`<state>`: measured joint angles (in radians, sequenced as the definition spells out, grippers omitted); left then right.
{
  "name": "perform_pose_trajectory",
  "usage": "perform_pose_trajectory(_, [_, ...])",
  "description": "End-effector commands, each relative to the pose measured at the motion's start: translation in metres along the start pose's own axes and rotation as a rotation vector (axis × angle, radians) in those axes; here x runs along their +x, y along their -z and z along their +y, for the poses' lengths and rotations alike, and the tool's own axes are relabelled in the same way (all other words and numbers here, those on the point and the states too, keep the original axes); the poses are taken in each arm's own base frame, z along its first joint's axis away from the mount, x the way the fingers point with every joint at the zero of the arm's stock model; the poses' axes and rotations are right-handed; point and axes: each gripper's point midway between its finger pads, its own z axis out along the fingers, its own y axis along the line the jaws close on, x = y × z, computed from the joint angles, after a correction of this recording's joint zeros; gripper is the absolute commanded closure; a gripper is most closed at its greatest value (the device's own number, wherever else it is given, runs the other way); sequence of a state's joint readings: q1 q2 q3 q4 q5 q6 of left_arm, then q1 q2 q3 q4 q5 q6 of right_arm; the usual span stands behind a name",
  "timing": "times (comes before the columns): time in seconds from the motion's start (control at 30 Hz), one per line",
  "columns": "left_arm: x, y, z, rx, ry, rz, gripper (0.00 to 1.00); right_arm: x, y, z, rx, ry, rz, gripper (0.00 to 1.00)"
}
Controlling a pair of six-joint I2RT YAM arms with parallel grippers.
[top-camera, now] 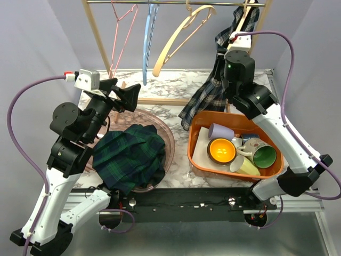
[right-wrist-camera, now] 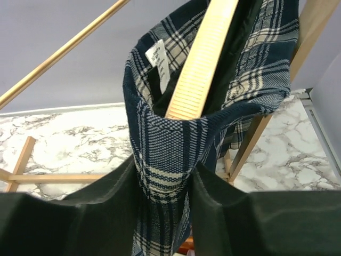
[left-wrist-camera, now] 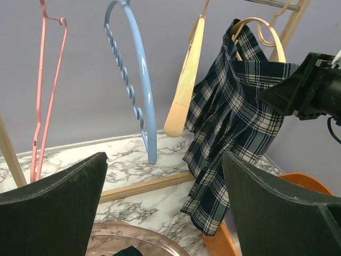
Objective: Remove the skirt from the hanger
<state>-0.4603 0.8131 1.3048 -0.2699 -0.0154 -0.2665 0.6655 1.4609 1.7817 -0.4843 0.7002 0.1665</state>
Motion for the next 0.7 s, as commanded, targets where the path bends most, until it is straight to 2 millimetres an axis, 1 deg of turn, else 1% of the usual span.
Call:
perform_pose_trajectory(0.0, [-0.006,0.002,0.001,-0.008,0.004,-0.035,0.01,-0.031,0.000,0.005,-0.038,-0.028,-0.082,0.63])
perform_pose_trajectory(0.07, [-0.006,0.001,-0.001,-0.001,0.009,-0.032,0.01,-0.038,0.001,0.006,-0.050,-0.016,-0.103,0.69])
perform_pose_trajectory(0.1, [-0.006,0.000,-0.001,0.001,0.009,-0.032,0.01,-0.042,0.002,0.007,-0.055,-0.015,-0.114,0.74])
perform_pose_trajectory(0.17, [-0.007,-0.001,-0.001,-0.001,0.007,-0.032,0.01,-0.052,0.005,0.006,-0.068,-0.009,-0.146,0.81])
perform_pose_trajectory(0.2, [-0.008,-0.001,-0.001,0.000,0.007,-0.034,0.01,-0.056,0.007,0.006,-0.074,-0.007,-0.161,0.88])
perform_pose_trajectory(0.27, [-0.009,-0.001,-0.002,0.003,0.007,-0.033,0.01,-0.064,0.009,0.006,-0.086,-0.007,-0.190,0.94])
perform_pose_trajectory(0.3, [-0.010,-0.001,-0.003,0.007,0.007,-0.033,0.01,-0.068,0.013,0.003,-0.085,-0.013,-0.206,0.99])
perform_pose_trajectory(0.43, [-0.008,-0.004,-0.004,0.012,0.007,-0.026,0.01,-0.081,0.022,0.001,-0.105,-0.051,-0.259,0.99])
perform_pose_trajectory(0.47, [-0.008,-0.004,-0.004,0.013,0.007,-0.024,0.01,-0.078,0.022,0.001,-0.109,-0.050,-0.259,0.99])
perform_pose_trajectory(0.5, [-0.008,-0.005,-0.004,0.013,0.007,-0.023,0.01,-0.079,0.024,0.001,-0.116,-0.054,-0.267,0.99])
perform_pose_trajectory(0.53, [-0.007,-0.006,-0.004,0.015,0.007,-0.018,0.01,-0.085,0.028,0.002,-0.135,-0.068,-0.289,0.99])
perform_pose_trajectory(0.6, [-0.010,-0.006,-0.006,0.022,0.007,-0.016,0.02,-0.084,0.030,0.004,-0.154,-0.071,-0.298,0.99])
perform_pose_trajectory(0.63, [-0.008,-0.008,-0.007,0.023,0.007,-0.006,0.02,-0.089,0.033,0.004,-0.168,-0.083,-0.315,0.99])
perform_pose_trajectory(0.67, [-0.009,-0.008,-0.013,0.057,0.006,0.004,0.02,-0.091,0.035,0.004,-0.175,-0.088,-0.323,0.99])
